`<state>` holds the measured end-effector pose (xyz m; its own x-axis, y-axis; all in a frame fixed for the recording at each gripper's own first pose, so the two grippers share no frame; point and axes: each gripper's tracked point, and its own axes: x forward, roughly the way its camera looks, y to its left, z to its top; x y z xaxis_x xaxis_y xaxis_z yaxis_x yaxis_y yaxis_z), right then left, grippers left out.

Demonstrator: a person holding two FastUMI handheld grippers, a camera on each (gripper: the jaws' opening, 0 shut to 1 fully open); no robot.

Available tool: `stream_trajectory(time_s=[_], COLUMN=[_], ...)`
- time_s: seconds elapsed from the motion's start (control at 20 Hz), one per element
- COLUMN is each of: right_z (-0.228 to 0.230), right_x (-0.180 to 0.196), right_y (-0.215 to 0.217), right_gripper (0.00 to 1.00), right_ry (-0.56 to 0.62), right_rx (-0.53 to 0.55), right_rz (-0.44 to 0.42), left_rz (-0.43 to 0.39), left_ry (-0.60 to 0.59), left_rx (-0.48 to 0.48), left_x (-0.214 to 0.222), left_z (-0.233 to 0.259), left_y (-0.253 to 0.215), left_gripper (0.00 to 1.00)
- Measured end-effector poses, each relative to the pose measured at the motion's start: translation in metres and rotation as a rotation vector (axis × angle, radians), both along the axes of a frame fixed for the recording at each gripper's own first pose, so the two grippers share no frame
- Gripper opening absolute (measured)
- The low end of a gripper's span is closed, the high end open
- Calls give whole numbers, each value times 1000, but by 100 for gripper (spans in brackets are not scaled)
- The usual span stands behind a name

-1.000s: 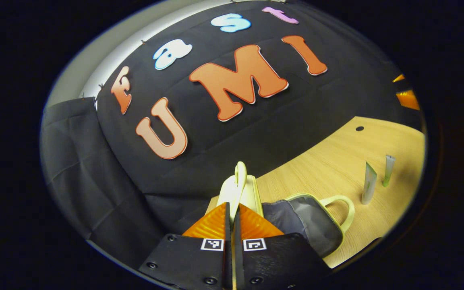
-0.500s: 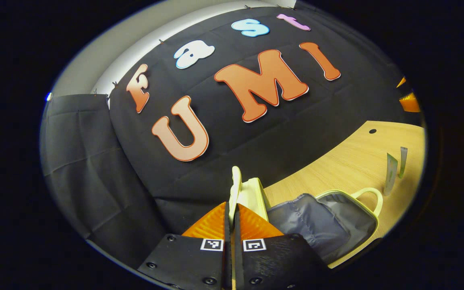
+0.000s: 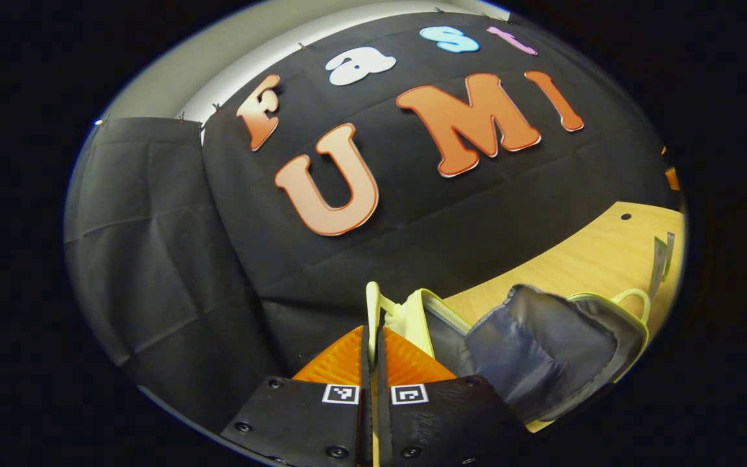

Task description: First open the suitcase, pack the skin care products into it, and then close the suitcase.

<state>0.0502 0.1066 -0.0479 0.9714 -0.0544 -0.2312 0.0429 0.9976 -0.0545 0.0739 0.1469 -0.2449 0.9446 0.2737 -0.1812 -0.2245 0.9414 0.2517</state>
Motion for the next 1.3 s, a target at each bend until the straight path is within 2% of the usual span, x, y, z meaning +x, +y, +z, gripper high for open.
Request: stream_trajectory(time_s=[0.3,0.5,0.55,0.6,0.65,0.8,0.95,1.0,1.05,1.1,1.15,1.2,1.25,1.3], right_z=[-5,-11,-13,-15,-17,-27,-33,-37,-42,-45,-49,-52,-55,-58], right_x=[1,0,1,0,-3,-1,-1,0,0,0,-1,-1,0,-1], right_y=[2,1,-2,-5,-8,-20,-37,-42,-47,-52,-57,-60,-64,-68], right_gripper=[96,96,96,96,96,96,96,96,96,96,96,96,96,96], right_ry=[29,42,47,48,51,68,68,72,76,80,83,86,91,94], right_rx=[12,13,11,10,9,3,-6,-3,-1,1,4,7,11,12], right_rz=[-28,-28,-24,-19,-12,12,30,37,46,55,63,71,80,89], left_rz=[61,101,124,163,182,179,144,127,101,76,39,9,-20,-46], left_ry=[104,186,213,243,256,236,170,145,120,99,80,62,50,39], left_rx=[-15,-69,-80,-69,-44,-34,-64,-80,-98,-116,-134,-141,-147,-153], left_x=[6,2,0,-3,-6,-15,-18,-15,-13,-11,-8,-3,-2,0], left_z=[-64,-116,-129,-140,-145,-129,-89,-75,-61,-50,-38,-27,-17,-13], left_y=[56,79,84,93,98,75,17,-5,-29,-54,-81,-107,-131,-151], left_gripper=[4,4,2,6,12,6,23,20,41,46,59,63,77,79])
